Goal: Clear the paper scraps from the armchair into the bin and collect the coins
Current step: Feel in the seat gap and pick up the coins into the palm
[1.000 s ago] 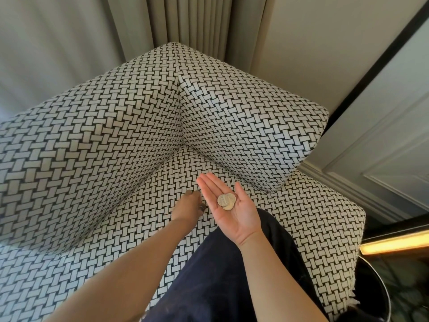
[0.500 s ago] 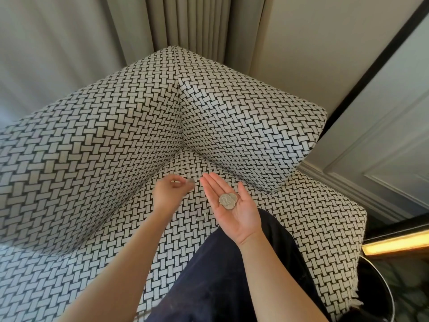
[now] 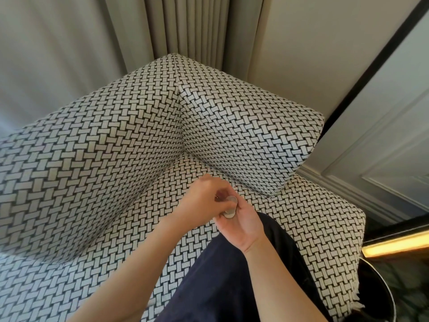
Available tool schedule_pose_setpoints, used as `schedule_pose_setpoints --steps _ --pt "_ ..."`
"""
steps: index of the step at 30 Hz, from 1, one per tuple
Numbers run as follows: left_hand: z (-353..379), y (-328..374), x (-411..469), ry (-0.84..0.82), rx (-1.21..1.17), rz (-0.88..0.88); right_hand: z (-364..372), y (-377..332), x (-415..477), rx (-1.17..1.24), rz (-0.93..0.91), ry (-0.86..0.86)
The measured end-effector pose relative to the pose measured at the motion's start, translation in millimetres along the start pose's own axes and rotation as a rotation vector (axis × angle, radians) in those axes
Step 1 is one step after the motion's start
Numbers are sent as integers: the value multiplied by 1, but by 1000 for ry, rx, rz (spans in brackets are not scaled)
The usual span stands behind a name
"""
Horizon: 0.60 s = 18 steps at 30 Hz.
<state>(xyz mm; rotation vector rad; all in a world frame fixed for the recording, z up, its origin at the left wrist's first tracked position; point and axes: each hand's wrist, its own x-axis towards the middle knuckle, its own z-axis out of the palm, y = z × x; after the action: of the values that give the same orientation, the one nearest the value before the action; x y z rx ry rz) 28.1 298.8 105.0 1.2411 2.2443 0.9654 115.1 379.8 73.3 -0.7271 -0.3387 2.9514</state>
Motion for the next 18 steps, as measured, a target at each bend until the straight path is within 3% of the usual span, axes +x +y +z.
schedule_pose_setpoints --steps 5,11,18 --pt "-4 1 7 63 13 56 4 -2 -5 9 -50 64" --pt "-23 8 25 63 -63 87 7 -22 -20 54 -121 28" --pt "-29 33 69 -12 -238 94 32 -91 -51 153 -395 98"
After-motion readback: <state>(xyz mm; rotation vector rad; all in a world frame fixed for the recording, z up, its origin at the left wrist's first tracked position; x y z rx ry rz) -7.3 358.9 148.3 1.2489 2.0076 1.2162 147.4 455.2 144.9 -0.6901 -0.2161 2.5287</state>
